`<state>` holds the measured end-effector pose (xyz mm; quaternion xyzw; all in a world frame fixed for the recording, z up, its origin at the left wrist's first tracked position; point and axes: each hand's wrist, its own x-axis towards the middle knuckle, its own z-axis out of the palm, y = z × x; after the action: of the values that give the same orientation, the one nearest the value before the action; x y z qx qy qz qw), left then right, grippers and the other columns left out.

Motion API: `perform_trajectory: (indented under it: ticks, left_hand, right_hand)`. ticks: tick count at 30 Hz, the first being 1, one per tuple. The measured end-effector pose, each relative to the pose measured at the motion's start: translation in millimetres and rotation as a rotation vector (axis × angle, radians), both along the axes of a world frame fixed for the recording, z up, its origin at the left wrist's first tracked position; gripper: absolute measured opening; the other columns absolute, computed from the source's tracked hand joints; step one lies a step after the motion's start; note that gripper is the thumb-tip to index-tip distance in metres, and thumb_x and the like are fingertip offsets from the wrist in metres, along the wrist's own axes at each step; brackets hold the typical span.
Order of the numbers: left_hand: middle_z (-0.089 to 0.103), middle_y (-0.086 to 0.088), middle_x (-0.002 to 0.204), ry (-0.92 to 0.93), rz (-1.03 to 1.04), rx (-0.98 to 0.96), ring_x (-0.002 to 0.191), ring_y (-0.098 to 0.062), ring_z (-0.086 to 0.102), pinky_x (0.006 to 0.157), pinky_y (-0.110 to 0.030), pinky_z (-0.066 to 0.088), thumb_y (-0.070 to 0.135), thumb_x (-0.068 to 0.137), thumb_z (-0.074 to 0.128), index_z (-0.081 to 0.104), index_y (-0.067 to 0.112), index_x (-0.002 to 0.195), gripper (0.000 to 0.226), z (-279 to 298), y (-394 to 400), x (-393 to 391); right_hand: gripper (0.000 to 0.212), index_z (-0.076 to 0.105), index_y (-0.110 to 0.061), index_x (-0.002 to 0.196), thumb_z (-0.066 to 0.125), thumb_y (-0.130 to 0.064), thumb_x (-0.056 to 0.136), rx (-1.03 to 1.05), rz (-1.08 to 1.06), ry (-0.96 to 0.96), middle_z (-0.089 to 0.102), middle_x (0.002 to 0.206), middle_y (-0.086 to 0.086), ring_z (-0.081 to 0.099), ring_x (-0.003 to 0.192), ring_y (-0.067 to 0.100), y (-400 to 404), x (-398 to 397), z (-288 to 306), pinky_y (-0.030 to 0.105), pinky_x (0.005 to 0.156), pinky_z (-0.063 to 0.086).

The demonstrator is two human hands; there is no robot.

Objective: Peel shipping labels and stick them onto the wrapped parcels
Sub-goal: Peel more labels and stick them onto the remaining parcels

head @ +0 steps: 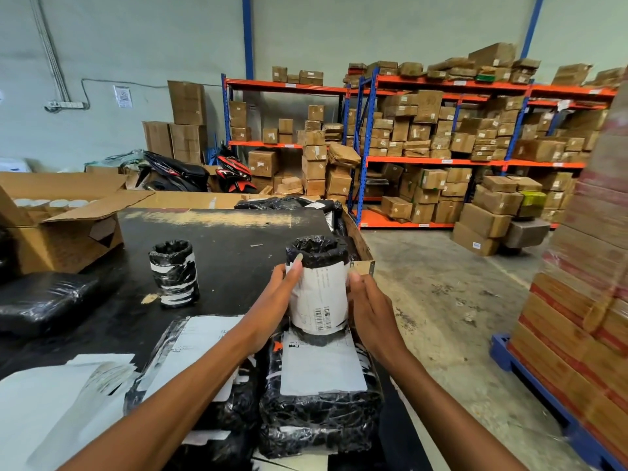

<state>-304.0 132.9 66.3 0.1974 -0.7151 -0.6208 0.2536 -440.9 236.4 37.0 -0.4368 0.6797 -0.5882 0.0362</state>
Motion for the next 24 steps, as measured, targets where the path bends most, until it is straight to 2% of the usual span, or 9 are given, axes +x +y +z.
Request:
perform_trajectory:
  ticks: [3, 8, 10, 12, 14, 17, 20, 21, 24]
  left_hand:
    - [0.036, 0.014, 0.151, 0.007, 0.010, -0.041, 0.139, -0.010, 0.033, 0.118, -0.050, 0.022, 0.093, 0.061, 0.036, 0.024, 0.038, 0.147, 0.104, 9.3, 0.7, 4.6]
    - [0.048, 0.006, 0.131, 0.065, 0.116, -0.109, 0.126, -0.012, 0.045, 0.113, -0.034, 0.031, 0.073, 0.076, 0.026, 0.032, 0.027, 0.141, 0.080, 24.6, -5.4, 24.0]
    - [0.053, 0.002, 0.131, 0.064, 0.172, -0.120, 0.123, -0.013, 0.050, 0.111, -0.036, 0.035, 0.073, 0.076, 0.027, 0.037, 0.025, 0.139, 0.079, 26.4, -13.9, 42.5]
    - [0.060, 0.000, 0.124, 0.069, 0.226, -0.138, 0.117, -0.012, 0.055, 0.105, -0.034, 0.041, 0.068, 0.083, 0.029, 0.048, 0.025, 0.127, 0.064, 26.7, -22.5, 65.1]
    - [0.067, 0.000, 0.108, 0.052, 0.338, -0.178, 0.105, -0.012, 0.062, 0.096, -0.032, 0.048, 0.056, 0.093, 0.036, 0.060, 0.021, 0.111, 0.046, 20.9, -40.0, 102.4]
    - [0.071, -0.003, 0.084, -0.015, 0.534, -0.335, 0.083, -0.016, 0.066, 0.083, -0.034, 0.052, 0.032, 0.094, 0.055, 0.070, 0.013, 0.089, 0.026, 5.9, -71.9, 162.8]
    - [0.069, -0.002, 0.078, -0.144, 0.762, -0.413, 0.075, -0.016, 0.064, 0.069, -0.014, 0.048, 0.016, 0.087, 0.066, 0.070, 0.009, 0.085, 0.008, -17.5, -105.4, 235.0]
    - [0.068, -0.003, 0.078, -0.197, 0.820, -0.443, 0.076, -0.018, 0.064, 0.067, -0.013, 0.048, 0.015, 0.085, 0.068, 0.070, 0.008, 0.085, 0.007, -26.7, -113.3, 251.6]
    - [0.068, -0.006, 0.090, -0.460, 0.920, -0.471, 0.089, -0.025, 0.064, 0.079, -0.035, 0.052, 0.029, 0.083, 0.071, 0.067, 0.007, 0.092, 0.024, -61.6, -139.5, 303.6]
  right_hand:
    - [0.048, 0.052, -0.012, 0.084, 0.032, -0.054, 0.096, -0.048, -0.092, -0.038, 0.062, 0.086, 0.011, 0.059, 0.082, 0.023, 2.6, 2.8, 12.9, 0.041, 0.072, 0.047]
    - [0.026, 0.053, -0.021, 0.083, 0.041, -0.038, 0.097, -0.289, -0.228, 0.168, 0.050, 0.083, -0.009, 0.049, 0.080, 0.009, 0.1, 28.5, 48.3, 0.027, 0.070, 0.040]
    - [0.021, 0.055, -0.018, 0.083, 0.044, -0.029, 0.097, -0.328, -0.142, 0.259, 0.050, 0.082, -0.006, 0.048, 0.076, 0.008, -10.2, 55.8, 62.9, 0.021, 0.067, 0.040]
    - [0.019, 0.057, -0.012, 0.082, 0.048, -0.020, 0.097, -0.293, -0.026, 0.315, 0.051, 0.079, -0.001, 0.045, 0.070, 0.005, -24.8, 85.3, 71.0, 0.014, 0.063, 0.035]
    - [0.019, 0.060, -0.009, 0.080, 0.052, -0.018, 0.096, -0.189, 0.143, 0.302, 0.055, 0.074, -0.002, 0.047, 0.066, 0.004, -52.0, 124.1, 73.0, 0.013, 0.060, 0.035]
    - [0.020, 0.066, -0.011, 0.082, 0.054, -0.023, 0.093, 0.123, 0.332, 0.282, 0.063, 0.073, -0.002, 0.056, 0.065, 0.005, -98.6, 181.1, 63.1, 0.018, 0.061, 0.044]
    - [0.024, 0.067, -0.004, 0.081, 0.053, -0.021, 0.091, 0.462, 0.440, 0.353, 0.068, 0.078, 0.013, 0.059, 0.072, 0.022, -153.2, 242.7, 45.2, 0.035, 0.069, 0.051]
    - [0.024, 0.065, -0.002, 0.079, 0.053, -0.020, 0.091, 0.563, 0.464, 0.401, 0.066, 0.080, 0.017, 0.056, 0.073, 0.023, -165.0, 254.4, 38.2, 0.037, 0.071, 0.051]
    - [0.018, 0.063, -0.007, 0.096, 0.052, -0.021, 0.090, 0.822, 0.476, 0.498, 0.062, 0.104, 0.022, 0.061, 0.093, 0.028, -191.9, 290.5, 14.9, 0.033, 0.076, 0.047]
